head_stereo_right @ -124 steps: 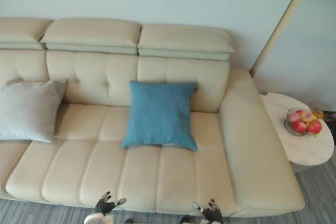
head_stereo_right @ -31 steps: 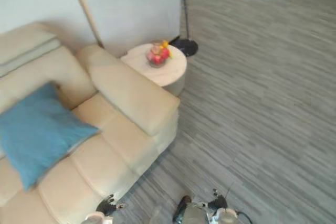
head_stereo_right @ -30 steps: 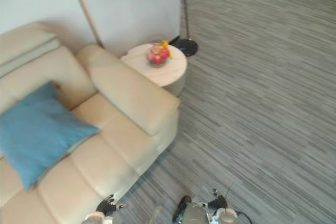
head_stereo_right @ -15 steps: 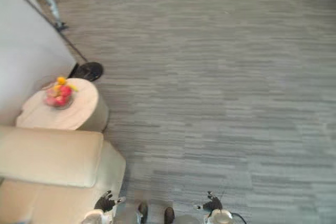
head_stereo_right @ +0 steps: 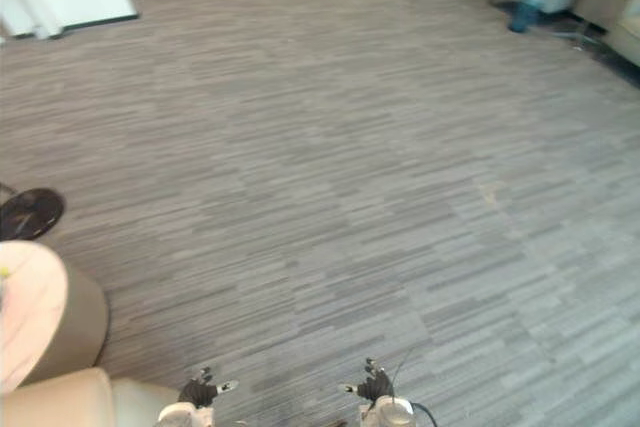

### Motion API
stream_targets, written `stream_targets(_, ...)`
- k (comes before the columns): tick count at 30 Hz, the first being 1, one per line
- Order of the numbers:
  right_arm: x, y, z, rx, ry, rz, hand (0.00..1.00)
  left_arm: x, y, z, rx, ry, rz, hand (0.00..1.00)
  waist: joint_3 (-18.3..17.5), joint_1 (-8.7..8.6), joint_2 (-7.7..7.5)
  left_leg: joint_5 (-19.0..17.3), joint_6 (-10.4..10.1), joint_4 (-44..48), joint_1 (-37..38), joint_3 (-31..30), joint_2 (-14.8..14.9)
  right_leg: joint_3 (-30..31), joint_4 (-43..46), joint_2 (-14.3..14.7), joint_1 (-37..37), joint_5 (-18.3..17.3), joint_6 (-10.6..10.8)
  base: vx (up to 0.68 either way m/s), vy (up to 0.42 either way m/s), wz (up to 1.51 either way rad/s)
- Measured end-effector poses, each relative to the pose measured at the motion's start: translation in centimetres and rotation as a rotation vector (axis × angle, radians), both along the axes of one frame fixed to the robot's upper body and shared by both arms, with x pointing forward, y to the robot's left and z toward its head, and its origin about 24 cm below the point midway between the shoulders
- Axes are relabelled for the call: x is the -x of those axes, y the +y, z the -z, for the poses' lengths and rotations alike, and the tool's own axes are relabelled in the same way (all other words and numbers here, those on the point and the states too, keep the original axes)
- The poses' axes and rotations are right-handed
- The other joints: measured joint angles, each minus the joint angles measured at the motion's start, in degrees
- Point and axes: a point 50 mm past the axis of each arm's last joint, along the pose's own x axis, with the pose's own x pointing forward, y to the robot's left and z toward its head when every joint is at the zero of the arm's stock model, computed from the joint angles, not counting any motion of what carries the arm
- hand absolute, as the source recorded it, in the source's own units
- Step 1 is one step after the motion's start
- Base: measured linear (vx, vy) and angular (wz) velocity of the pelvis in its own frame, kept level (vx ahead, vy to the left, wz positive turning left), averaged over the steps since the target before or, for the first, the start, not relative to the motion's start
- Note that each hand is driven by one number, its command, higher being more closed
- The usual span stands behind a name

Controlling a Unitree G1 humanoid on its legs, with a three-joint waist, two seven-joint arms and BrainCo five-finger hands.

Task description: Pick up cushions and gather them together orderly.

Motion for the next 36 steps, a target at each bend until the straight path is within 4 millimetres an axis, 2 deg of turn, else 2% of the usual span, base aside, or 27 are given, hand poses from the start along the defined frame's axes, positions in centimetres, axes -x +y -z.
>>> stream_targets(3, 0.2, -1.6, 0.0, 0.033, 0.022, 0.022, 0.0, -0.2, -0.4, 0.1, 0.005, 0.01, 0.021, 0.0, 1.18, -0.45, 1.43, 1.21, -1.04, -1.37, 2.3, 3.12, 1.35, -1.88, 4.08, 0.49, -2.66, 0.49, 0.23, 0.17, -0.123, -1.18)
stream_targets(4, -0.3, -2.2, -0.3, 0.044, 0.005, 0.033, 0.0, -0.7, -0.7, 0.0, 0.012, -0.001, 0.025, 0.0, 2.31, -0.55, 1.8, 2.29, -1.35, -1.2, 3.96, 3.19, 1.5, -3.42, 12.83, -1.27, -5.94, 0.35, 0.38, 0.03, -0.069, -0.87)
stream_targets(5, -0.6, -2.4, -0.4, 0.046, -0.008, 0.042, 0.0, -1.1, -0.9, -0.1, 0.012, -0.007, 0.035, 0.0, 3.1, -0.93, 2.16, 2.71, -1.76, -0.26, 5.55, 2.79, 1.99, -4.6, 13.7, -1.32, -7.76, -2.17, 0.98, 0.11, -0.15, -0.9)
stream_targets(6, 0.4, -1.5, -0.1, 0.016, 0.005, 0.055, 0.0, -0.6, 0.2, -0.1, -0.017, 0.006, 0.037, 0.0, 1.97, -1.09, -0.74, 2.19, -2.5, 3.66, 5.66, 2.34, 0.64, -4.98, 3.52, -1.82, -5.65, 1.15, -2.38, 0.14, -0.173, -0.54)
stream_targets(7, 0.6, -1.6, 0.0, 0.016, 0.008, 0.065, 0.0, -0.6, 0.2, -0.1, -0.017, 0.006, 0.034, 0.0, 1.74, -1.09, -0.6, 1.85, -2.93, 5.11, 5.46, 2.05, 1.19, -5.11, 3.14, -1.45, -4.93, 0.7, -2.77, 0.2, -0.16, -0.33)
stream_targets(9, 0.9, -1.8, 0.1, 0.016, 0.016, 0.084, 0.0, -0.8, 0.0, -0.1, -0.014, -0.001, 0.04, 0.0, 1.36, -1.42, 0.0, 1.95, -3.63, 15.85, 1.49, -0.42, 3.91, -4.84, 0.13, 0.62, -2.54, 0.32, -2.63, 0.21, -0.109, -0.16)
stream_targets(11, 1.0, -2.6, 0.0, 0.024, 0.011, 0.124, 0.0, -1.3, -0.6, -0.3, 0.005, -0.021, 0.034, 0.0, 2.26, -1.36, 2.06, 5.52, -4.22, 32.3, -5.27, -3.72, 7.48, -3.5, -2.93, 3.72, 1.11, -0.46, -4.27, 0.27, -0.111, -0.35)
stream_targets(12, 1.0, -3.0, -0.1, 0.03, 0.016, 0.133, 0.0, -1.1, -0.7, -0.2, 0.007, -0.017, 0.03, 0.0, 2.43, -0.62, 2.97, 4.08, -3.23, 41.21, -9.48, -6.56, 7.67, -1.59, -3.75, 4.63, 3.08, -1.14, -5.17, 0.26, -0.056, -0.59)
stream_targets(14, 1.0, -3.0, 0.0, 0.02, 0.021, 0.155, 0.0, -1.4, -0.6, -0.4, 0.002, -0.032, 0.027, 0.0, 2.9, -0.31, 2.42, -0.59, -3.01, 44.07, -13.01, -8.31, 5.17, 0.68, -4.89, 4.13, 6.35, -1.23, -5.05, 0.29, -0.032, -0.66)
stream_targets(15, 1.3, -3.0, 0.1, 0.017, 0.04, 0.164, 0.0, -1.6, -0.4, -0.5, -0.004, -0.049, 0.033, 0.0, 3.21, -0.07, 1.92, -3.38, -2.18, 41.85, -15.77, -7.88, 3.1, 2.59, -6.7, 3.18, 9.24, -1.22, -5.01, 0.32, -0.013, -0.66)
stream_targets(16, 1.3, -3.1, 0.1, 0.015, 0.039, 0.17, 0.0, -1.8, -0.4, -0.6, -0.004, -0.057, 0.035, 0.0, 3.3, 0.01, 1.75, -4.03, -1.76, 39.48, -17.03, -7.5, 2.21, 3.13, -7.3, 2.63, 10.13, -1.28, -4.79, 0.38, 0.019, -0.75)
stream_targets(18, 1.0, -3.3, 0.0, 0.007, 0.021, 0.212, 0.0, -2.1, -0.4, -0.8, -0.007, -0.073, 0.041, 0.0, 3.43, 0.1, 1.47, -4.09, -1.68, 25.42, -20.09, -6.81, -1.04, 5.39, -8.59, 0.88, 11.92, -2.05, -3.2, 0.31, 0.09, -0.65)
stream_targets(19, 1.2, -3.5, 0.0, 0.006, 0.02, 0.238, 0.0, -2.2, -0.5, -0.8, -0.007, -0.075, 0.043, 0.0, 3.34, 0.11, 1.62, -1.11, -1.3, 11.81, -21.28, -9.26, -3.89, 6.77, -9.64, -0.06, 13.37, -2.85, -1.8, 0.34, 0.132, -0.48)
stream_targets(20, 1.2, -3.5, 0.0, 0.01, 0.022, 0.243, 0.0, -2.2, -0.6, -0.8, -0.005, -0.074, 0.043, 0.0, 3.26, 0.18, 1.76, 0.97, -1.51, 6.17, -21.59, -11.04, -4.87, 7.35, -10.07, -0.19, 14.29, -3.29, -1.23, 0.36, 0.153, -0.45)
stream_targets(21, 1.3, -3.6, 0.0, 0.017, 0.024, 0.246, 0.0, -2.2, -0.7, -0.8, -0.001, -0.078, 0.043, 0.0, 3.08, 0.42, 1.99, 5.13, -2.31, 0.91, -22.41, -13.87, -5.74, 8.05, -10.81, -0.13, 14.85, -4.37, 0.05, 0.31, 0.155, -0.45)
stream_targets(22, 1.3, -3.8, 0.0, 0.023, 0.024, 0.244, 0.0, -2.5, -0.8, -0.9, 0.001, -0.088, 0.045, 0.0, 3.02, 1.13, 1.88, 9.81, -2.61, 1.11, -22.87, -15.68, -6.13, 9.17, -10.86, -0.24, 15.62, -5.55, 1.18, 0.43, 0.21, -0.49)
stream_targets(23, 1.2, -3.0, 0.1, 0.003, 0.024, 0.243, 0.0, -2.6, -0.2, -1.0, -0.016, -0.091, 0.049, 0.0, 2.58, 1.4, -0.36, 11.84, 0.34, 2.89, -23.12, -15.92, -8.23, 10.17, -10.15, -2.27, 16.36, -7.33, 2.72, 0.59, 0.2, -0.34)
stream_targets(24, 1.3, -2.5, 0.2, -0.011, 0.025, 0.25, 0.0, -2.6, 0.1, -1.1, -0.023, -0.088, 0.049, 0.0, 1.66, 1.3, -1.7, 9.72, 1.6, 4.11, -23.17, -15.44, -9.41, 10.42, -8.73, -3.94, 16.4, -8.18, 3.54, 0.57, 0.133, -0.27)
stream_targets(25, 1.5, -2.2, 0.3, -0.022, 0.028, 0.258, 0.0, -2.9, 0.3, -1.2, -0.027, -0.098, 0.042, 0.0, 1.86, 1.28, -2.96, 8.02, 2.39, 6.32, -22.88, -13.41, -9.66, 12.01, -5.35, -5.38, 15.43, -8.4, 4.09, 0.68, 0.145, -0.51)
stream_targets(26, 1.5, -1.9, 0.3, -0.029, 0.028, 0.257, 0.0, -3.0, 0.3, -1.2, -0.027, -0.097, 0.041, 0.0, 1.78, 2.41, -3.26, 5.79, 2.7, 7.6, -21.09, -10.85, -9.3, 15.42, 3.44, -6.09, 12.41, -7.92, 4.88, 0.54, 0.159, -0.65)
stream_targets(27, 1.4, -1.9, 0.3, -0.032, 0.027, 0.258, 0.0, -2.9, 0.3, -1.2, -0.027, -0.092, 0.041, 0.0, 1.83, 2.49, -3.29, 5.07, 3.0, 7.43, -19.66, -10.22, -9.18, 16.22, 8.92, -6.57, 10.56, -7.36, 5.9, 0.61, 0.216, -0.76)
stream_targets(28, 1.4, -1.7, 0.3, -0.039, 0.026, 0.264, 0.0, -2.5, 0.3, -0.9, -0.028, -0.072, 0.047, 0.0, 2.22, 2.07, -2.83, 2.99, 3.55, 5.02, -13.91, -9.49, -8.77, 16.99, 26.4, -7.68, 4.04, -2.69, 10.91, 0.39, 0.145, -0.42)
stream_targets(29, 1.4, -1.6, 0.4, -0.041, 0.028, 0.265, 0.0, -2.4, 0.3, -0.9, -0.029, -0.063, 0.053, 0.0, 2.41, 1.75, -2.69, 2.34, 3.78, 4.28, -11.88, -9.48, -8.73, 17.1, 31.87, -7.98, 2.23, -0.86, 12.24, 0.47, 0.143, -0.31)
stream_targets(30, 1.7, -1.4, 0.5, -0.047, 0.034, 0.271, 0.0, -2.2, 0.4, -0.7, -0.037, -0.047, 0.076, 0.0, 3.15, 1.09, -2.86, 1.81, 3.91, 2.1, -6.29, -9.34, -8.75, 15.94, 39.65, -8.74, 0.1, -2.82, 9.51, 0.37, 0.087, -0.13)
stream_targets(32, 1.5, -1.8, 0.3, -0.038, 0.021, 0.271, 0.0, -1.7, 0.3, -0.6, -0.035, -0.031, 0.073, 0.0, 3.6, 0.29, -1.93, 1.56, 3.85, -3.6, 2.08, -7.87, -7.25, 11.46, 39.83, -8.61, -4.32, -6.7, 5.37, 0.44, 0.055, -0.24)
stream_targets(35, 0.7, -1.7, 0.0, -0.044, -0.019, 0.269, 0.0, -1.8, 0.5, -0.6, -0.038, -0.034, 0.071, 0.0, 3.5, -0.83, -1.59, 0.01, 2.63, -5.86, 4.81, -6.97, -4.67, 5.74, 25.42, -7.34, -10.47, -6.99, 4.38, 0.4, -0.041, -0.05)
stream_targets(36, 0.4, -1.8, -0.1, -0.043, -0.025, 0.268, 0.0, -1.8, 0.5, -0.6, -0.039, -0.032, 0.071, 0.0, 3.49, -0.86, -1.64, -0.94, 2.06, -5.93, 5.02, -6.72, -3.84, 5.7, 17.02, -6.19, -12.69, -4.49, 4.09, 0.34, -0.123, -0.1)
